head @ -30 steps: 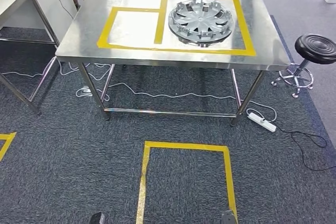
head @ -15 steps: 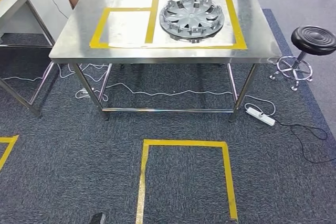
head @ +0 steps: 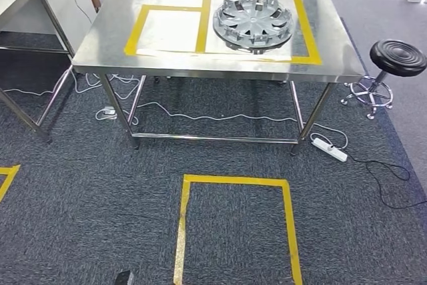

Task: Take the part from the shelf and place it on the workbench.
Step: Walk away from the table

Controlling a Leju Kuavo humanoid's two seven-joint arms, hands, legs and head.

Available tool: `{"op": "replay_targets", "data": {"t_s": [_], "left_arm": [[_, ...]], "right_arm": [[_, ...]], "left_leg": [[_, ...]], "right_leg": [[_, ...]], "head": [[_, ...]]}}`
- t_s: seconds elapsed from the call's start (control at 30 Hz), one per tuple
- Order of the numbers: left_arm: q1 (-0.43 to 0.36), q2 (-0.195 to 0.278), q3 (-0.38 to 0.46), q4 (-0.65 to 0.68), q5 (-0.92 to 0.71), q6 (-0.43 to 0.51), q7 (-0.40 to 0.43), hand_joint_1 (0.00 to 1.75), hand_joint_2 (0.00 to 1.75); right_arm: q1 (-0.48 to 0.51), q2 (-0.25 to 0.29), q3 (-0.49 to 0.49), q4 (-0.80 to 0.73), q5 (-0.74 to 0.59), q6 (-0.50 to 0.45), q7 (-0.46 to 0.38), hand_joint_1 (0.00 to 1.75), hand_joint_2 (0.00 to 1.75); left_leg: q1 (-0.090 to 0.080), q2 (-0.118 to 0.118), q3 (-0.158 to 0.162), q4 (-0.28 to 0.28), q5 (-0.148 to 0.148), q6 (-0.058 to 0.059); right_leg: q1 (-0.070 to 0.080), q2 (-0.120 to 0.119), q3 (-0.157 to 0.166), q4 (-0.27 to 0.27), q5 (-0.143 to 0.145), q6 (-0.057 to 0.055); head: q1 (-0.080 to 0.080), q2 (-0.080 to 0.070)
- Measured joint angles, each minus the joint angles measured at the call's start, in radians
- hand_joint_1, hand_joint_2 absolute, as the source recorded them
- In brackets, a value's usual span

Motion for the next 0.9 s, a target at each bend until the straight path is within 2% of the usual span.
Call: {"op": "replay_targets", "data": {"t_s": [0.03, 0.07, 0.1, 0.17, 0.2, 0.23, 0.37, 0.43, 0.5, 0.53, 0.57, 0.6, 0.67, 0.7, 0.73, 0.77, 0.87, 0.9], "left_arm": [[0.001, 0.000, 0.000, 0.000, -0.001, -0.001, 0.000, 0.00, 0.00], [0.001, 0.000, 0.000, 0.000, -0.002, -0.001, 0.000, 0.00, 0.00], [0.001, 0.000, 0.000, 0.000, -0.004, -0.001, 0.000, 0.00, 0.00], [0.001, 0.000, 0.000, 0.000, -0.006, -0.002, 0.000, 0.00, 0.00], [0.001, 0.000, 0.000, 0.000, -0.006, -0.002, 0.000, 0.00, 0.00], [0.000, 0.000, 0.000, 0.000, -0.007, -0.002, 0.000, 0.00, 0.00], [0.000, 0.001, 0.000, 0.000, -0.010, -0.002, 0.000, 0.00, 0.00], [-0.001, 0.002, 0.000, 0.000, -0.011, -0.002, 0.000, 0.00, 0.00], [0.000, 0.003, 0.000, 0.000, -0.012, -0.002, 0.000, 0.00, 0.00], [0.000, 0.003, -0.001, 0.000, -0.012, -0.001, 0.001, 0.00, 0.00], [0.001, 0.004, -0.001, 0.000, -0.013, -0.001, 0.001, 0.00, 0.00], [0.002, 0.004, -0.001, 0.000, -0.014, 0.000, 0.001, 0.00, 0.00], [0.001, 0.006, -0.002, 0.000, -0.018, 0.000, 0.002, 0.00, 0.00], [-0.001, 0.006, -0.003, 0.000, -0.021, -0.001, 0.002, 0.00, 0.00], [-0.002, 0.006, -0.004, 0.000, -0.024, -0.002, 0.002, 0.00, 0.00], [-0.003, 0.006, -0.006, 0.000, -0.026, -0.004, 0.002, 0.00, 0.00], [0.000, 0.006, -0.009, 0.000, -0.029, -0.007, 0.002, 0.00, 0.00], [0.001, 0.006, -0.011, 0.000, -0.030, -0.007, 0.002, 0.00, 0.00]], "right_arm": [[0.001, 0.000, 0.002, 0.001, 0.001, 0.004, 0.000, 0.00, 0.00], [0.003, 0.000, 0.002, 0.002, 0.002, 0.006, 0.000, 0.00, 0.00], [0.004, 0.000, 0.004, 0.002, 0.004, 0.009, 0.001, 0.00, 0.00], [0.002, 0.000, 0.009, 0.002, 0.009, 0.012, 0.001, 0.00, 0.00], [0.000, 0.000, 0.011, 0.002, 0.012, 0.013, 0.002, 0.00, 0.00], [-0.002, 0.000, 0.014, 0.002, 0.016, 0.014, 0.004, 0.00, 0.00], [0.000, -0.002, 0.023, 0.002, 0.038, 0.009, 0.026, 0.00, 0.00], [-0.001, -0.003, 0.026, 0.002, 0.044, 0.005, 0.037, 0.00, 0.00], [-0.003, -0.003, 0.026, 0.003, 0.049, 0.000, 0.049, 0.00, 0.00], [-0.002, -0.003, 0.026, 0.003, 0.050, -0.002, 0.056, 0.00, 0.00], [-0.001, -0.004, 0.026, 0.003, 0.049, -0.002, 0.060, 0.00, 0.00], [-0.001, -0.004, 0.026, 0.003, 0.046, 0.000, 0.063, 0.00, 0.00], [-0.002, -0.004, 0.026, 0.004, 0.036, 0.007, 0.065, 0.00, 0.00], [-0.003, -0.004, 0.026, 0.004, 0.030, 0.013, 0.065, 0.00, 0.00], [-0.004, -0.004, 0.026, 0.004, 0.024, 0.019, 0.065, 0.00, 0.00], [-0.004, -0.004, 0.025, 0.004, 0.019, 0.024, 0.065, 0.00, 0.00], [-0.003, -0.004, 0.024, 0.004, 0.012, 0.034, 0.065, 0.00, 0.00], [-0.003, -0.004, 0.024, 0.004, 0.010, 0.035, 0.064, 0.00, 0.00]], "left_leg": [[-0.001, 0.000, -0.001, 0.000, 0.001, 0.001], [-0.001, 0.000, -0.002, 0.000, 0.001, 0.001], [-0.001, -0.001, -0.001, 0.000, 0.001, 0.001], [-0.002, -0.001, 0.001, 0.001, 0.001, -0.002], [-0.004, -0.001, 0.001, 0.003, 0.001, -0.005], [-0.006, -0.001, 0.000, 0.004, 0.002, -0.010], [-0.006, -0.001, -0.008, 0.011, -0.002, -0.032], [-0.004, -0.001, -0.037, 0.075, -0.046, -0.043], [-0.002, -0.001, -0.100, 0.206, -0.111, -0.050], [-0.002, -0.001, -0.127, 0.260, -0.128, -0.051], [-0.001, -0.001, -0.139, 0.284, -0.127, -0.052], [-0.001, -0.001, -0.132, 0.270, -0.107, -0.051], [0.001, -0.001, -0.071, 0.153, -0.038, -0.049], [0.002, -0.002, -0.037, 0.085, -0.015, -0.048], [0.002, -0.003, -0.015, 0.038, -0.002, -0.044], [0.001, -0.005, -0.005, 0.014, -0.001, -0.039], [0.000, -0.006, -0.006, 0.006, 0.000, -0.019], [0.001, -0.004, -0.006, 0.005, 0.002, -0.012]], "right_leg": [[0.000, 0.000, -0.019, 0.047, -0.014, 0.000], [0.000, 0.000, -0.019, 0.055, -0.008, 0.000], [0.000, 0.000, 0.000, 0.022, 0.016, -0.002], [0.000, -0.001, 0.073, -0.116, 0.078, -0.006], [0.000, 0.000, 0.105, -0.178, 0.098, -0.009], [0.000, 0.001, 0.124, -0.215, 0.107, -0.012], [0.002, 0.003, 0.127, -0.233, 0.112, -0.033], [-0.002, 0.002, 0.126, -0.237, 0.117, -0.043], [-0.003, 0.001, 0.121, -0.237, 0.119, -0.048], [-0.003, 0.001, 0.119, -0.237, 0.120, -0.048], [-0.003, 0.001, 0.118, -0.236, 0.120, -0.048], [-0.003, 0.001, 0.117, -0.236, 0.121, -0.048], [-0.004, 0.002, 0.119, -0.236, 0.122, -0.044], [-0.002, 0.003, 0.118, -0.234, 0.121, -0.040], [-0.001, 0.004, 0.116, -0.232, 0.122, -0.035], [0.001, 0.004, 0.113, -0.231, 0.122, -0.029], [-0.001, 0.004, 0.107, -0.228, 0.119, -0.014], [-0.002, 0.003, 0.098, -0.208, 0.104, -0.008]], "head": [[0.000, 0.000], [0.000, 0.000], [0.000, 0.000], [0.000, 0.000], [0.000, 0.000], [-0.001, 0.000], [-0.002, 0.000], [-0.006, 0.000], [-0.010, 0.000], [-0.010, 0.000], [-0.010, 0.000], [-0.010, 0.000], [-0.010, 0.000], [-0.011, 0.000], [-0.011, 0.000], [-0.011, 0.000], [-0.009, 0.000], [-0.006, 0.000]]}}
